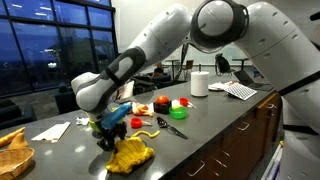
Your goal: Use the yellow object to wipe the table
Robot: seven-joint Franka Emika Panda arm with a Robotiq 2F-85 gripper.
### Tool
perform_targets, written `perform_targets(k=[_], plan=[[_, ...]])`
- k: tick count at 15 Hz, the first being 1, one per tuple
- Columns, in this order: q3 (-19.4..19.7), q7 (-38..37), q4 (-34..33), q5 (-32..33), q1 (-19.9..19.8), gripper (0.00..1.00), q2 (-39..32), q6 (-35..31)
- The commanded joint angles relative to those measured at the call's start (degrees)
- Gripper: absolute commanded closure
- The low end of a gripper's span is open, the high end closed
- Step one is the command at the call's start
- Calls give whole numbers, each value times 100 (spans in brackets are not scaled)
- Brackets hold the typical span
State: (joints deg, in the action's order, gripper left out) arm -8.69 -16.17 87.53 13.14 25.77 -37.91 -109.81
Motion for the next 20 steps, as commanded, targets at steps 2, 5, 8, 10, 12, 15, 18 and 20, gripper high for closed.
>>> perform_targets(k=[2, 5, 8, 10, 12, 15, 18, 20], plan=[[-50, 138, -377, -100, 40, 84, -516, -267], [-55, 128, -353, -175, 13, 98, -489, -304], [-58, 145, -386, -233, -10, 97, -510, -311], [-63, 165, -414, -263, -21, 96, -535, -322], [-79, 200, -425, -306, -37, 96, -550, -357], [-29, 116, -345, -216, 24, 83, -165, 39], [-27, 116, -349, -215, 26, 83, -166, 39], [-27, 116, -350, -214, 26, 83, -166, 39]])
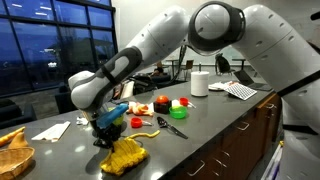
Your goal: Use the yellow object to wipe the table
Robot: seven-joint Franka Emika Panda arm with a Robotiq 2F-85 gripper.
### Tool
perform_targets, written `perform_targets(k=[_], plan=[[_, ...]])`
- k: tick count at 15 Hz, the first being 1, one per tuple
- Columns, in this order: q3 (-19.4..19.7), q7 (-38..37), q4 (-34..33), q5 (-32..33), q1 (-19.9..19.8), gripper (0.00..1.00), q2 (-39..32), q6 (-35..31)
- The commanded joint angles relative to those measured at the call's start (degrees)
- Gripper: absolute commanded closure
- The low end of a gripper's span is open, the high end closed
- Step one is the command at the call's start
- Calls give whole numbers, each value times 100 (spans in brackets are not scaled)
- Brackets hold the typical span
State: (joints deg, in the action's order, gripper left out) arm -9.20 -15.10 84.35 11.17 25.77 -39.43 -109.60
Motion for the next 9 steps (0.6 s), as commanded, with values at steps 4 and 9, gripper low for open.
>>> perform_targets(k=[4, 9], plan=[[25, 8, -33, -17, 25, 83, -15, 18], [25, 8, -34, -17, 25, 83, -15, 18]])
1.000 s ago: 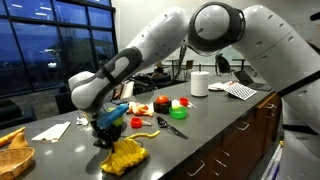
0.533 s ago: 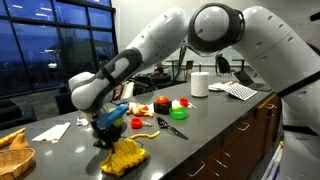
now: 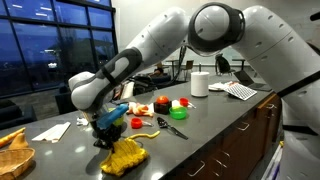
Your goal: Use the yellow object to wipe the table
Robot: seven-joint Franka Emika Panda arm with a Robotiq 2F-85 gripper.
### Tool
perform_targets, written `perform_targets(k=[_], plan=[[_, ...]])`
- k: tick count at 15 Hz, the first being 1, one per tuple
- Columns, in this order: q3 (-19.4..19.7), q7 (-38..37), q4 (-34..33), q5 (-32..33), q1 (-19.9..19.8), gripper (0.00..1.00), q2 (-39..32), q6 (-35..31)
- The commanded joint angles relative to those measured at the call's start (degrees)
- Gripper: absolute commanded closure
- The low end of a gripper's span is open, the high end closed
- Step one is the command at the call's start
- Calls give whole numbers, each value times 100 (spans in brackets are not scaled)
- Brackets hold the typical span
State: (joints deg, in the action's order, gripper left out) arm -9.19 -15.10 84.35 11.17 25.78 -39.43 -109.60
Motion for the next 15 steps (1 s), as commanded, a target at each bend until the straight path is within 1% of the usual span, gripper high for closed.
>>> perform_targets(k=[1, 3, 4, 6, 9, 12, 15], plan=[[24, 8, -33, -17, 25, 83, -15, 18], [24, 8, -33, -17, 25, 83, -15, 18], [24, 8, -34, -17, 25, 96, -15, 18], [81, -40, -108, -20, -15, 96, -41, 90], [222, -155, 13, -4, -110, 96, 59, 151], [376, -283, 116, -10, -268, 96, 164, 272], [537, -561, 70, -70, -445, 96, 157, 418]])
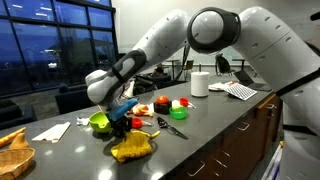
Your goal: Use the yellow object to wipe the table
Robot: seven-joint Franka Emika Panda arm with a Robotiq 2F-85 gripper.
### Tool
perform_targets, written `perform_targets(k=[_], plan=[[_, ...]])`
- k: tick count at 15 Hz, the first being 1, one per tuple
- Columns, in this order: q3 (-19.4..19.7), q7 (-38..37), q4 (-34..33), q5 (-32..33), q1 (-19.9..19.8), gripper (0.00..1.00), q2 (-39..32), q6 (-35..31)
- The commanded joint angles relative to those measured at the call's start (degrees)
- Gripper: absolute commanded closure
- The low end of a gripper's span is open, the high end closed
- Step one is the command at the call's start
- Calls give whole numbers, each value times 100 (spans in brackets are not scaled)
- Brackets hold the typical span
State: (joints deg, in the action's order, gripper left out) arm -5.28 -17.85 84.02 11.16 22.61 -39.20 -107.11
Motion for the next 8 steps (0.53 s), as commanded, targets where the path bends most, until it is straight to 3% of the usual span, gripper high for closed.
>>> perform_targets(k=[1, 8], plan=[[205, -422, 77, -102, -191, 96, 113, 215], [565, -1557, -33, -580, -579, 96, 60, 565]])
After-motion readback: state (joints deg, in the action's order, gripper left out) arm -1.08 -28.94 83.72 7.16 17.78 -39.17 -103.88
